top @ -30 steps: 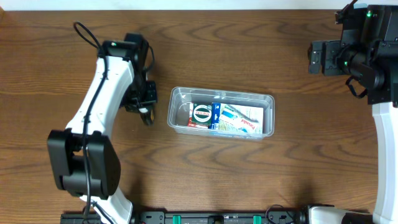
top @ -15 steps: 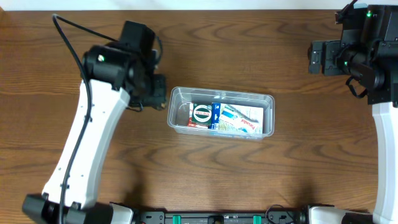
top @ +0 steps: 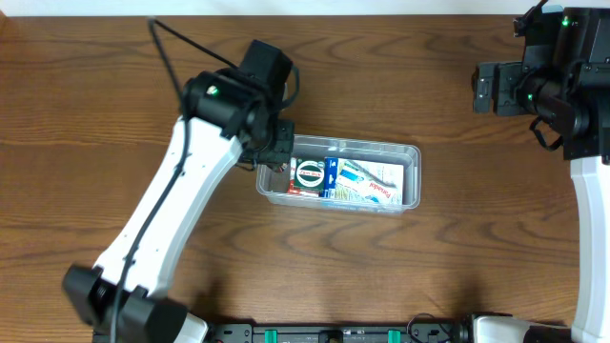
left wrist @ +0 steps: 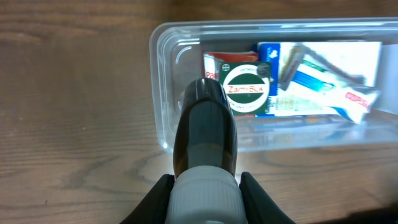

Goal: Pack container
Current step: 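Carry the bottle into the container's left end and lower it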

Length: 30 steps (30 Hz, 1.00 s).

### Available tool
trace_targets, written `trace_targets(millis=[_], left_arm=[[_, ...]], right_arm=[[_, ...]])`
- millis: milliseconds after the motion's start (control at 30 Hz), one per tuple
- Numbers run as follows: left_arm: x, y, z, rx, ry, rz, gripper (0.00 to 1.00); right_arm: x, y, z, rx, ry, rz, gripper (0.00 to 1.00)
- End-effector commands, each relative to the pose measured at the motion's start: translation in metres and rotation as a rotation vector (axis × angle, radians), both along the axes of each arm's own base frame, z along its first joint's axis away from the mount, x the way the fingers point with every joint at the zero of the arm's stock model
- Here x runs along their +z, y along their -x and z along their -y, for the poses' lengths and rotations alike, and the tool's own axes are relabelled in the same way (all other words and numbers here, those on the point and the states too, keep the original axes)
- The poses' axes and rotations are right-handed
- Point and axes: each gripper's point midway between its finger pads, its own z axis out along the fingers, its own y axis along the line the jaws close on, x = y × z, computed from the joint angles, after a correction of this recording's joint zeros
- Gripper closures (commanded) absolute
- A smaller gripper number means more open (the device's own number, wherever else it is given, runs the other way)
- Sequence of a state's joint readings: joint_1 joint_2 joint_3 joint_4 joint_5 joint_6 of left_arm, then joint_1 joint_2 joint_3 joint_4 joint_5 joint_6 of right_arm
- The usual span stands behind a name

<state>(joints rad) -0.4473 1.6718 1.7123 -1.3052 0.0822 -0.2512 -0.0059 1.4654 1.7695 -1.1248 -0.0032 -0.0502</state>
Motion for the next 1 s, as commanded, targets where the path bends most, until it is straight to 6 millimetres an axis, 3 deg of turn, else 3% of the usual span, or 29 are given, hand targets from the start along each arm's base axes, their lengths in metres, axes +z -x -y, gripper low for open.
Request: trace_targets(millis=[0, 233, 600, 967], left_arm=[[-0.022, -0.004, -0.001, 0.023, -0.044, -0.058, 0.85], [-0.054, -0.007, 0.004, 0.016, -0.088, -0.145, 0.85], [-0.076, -0.012, 0.002, 0.019, -0.126, -0.169, 0.85], [-0.113, -0.008, 0.0, 0.071, -0.128, -0.187, 0.85]], right_arm=[[0.0, 0.0, 0.003, -0.022, -0.006, 0.0, 0.01], [-0.001, 0.0, 0.003, -0.02, -0.006, -0.003, 0.01], [-0.001, 0.0, 0.003, -0.02, -0.006, -0.003, 0.01], [-0.001, 0.0, 0.003, -0.02, -0.006, -0.003, 0.01]])
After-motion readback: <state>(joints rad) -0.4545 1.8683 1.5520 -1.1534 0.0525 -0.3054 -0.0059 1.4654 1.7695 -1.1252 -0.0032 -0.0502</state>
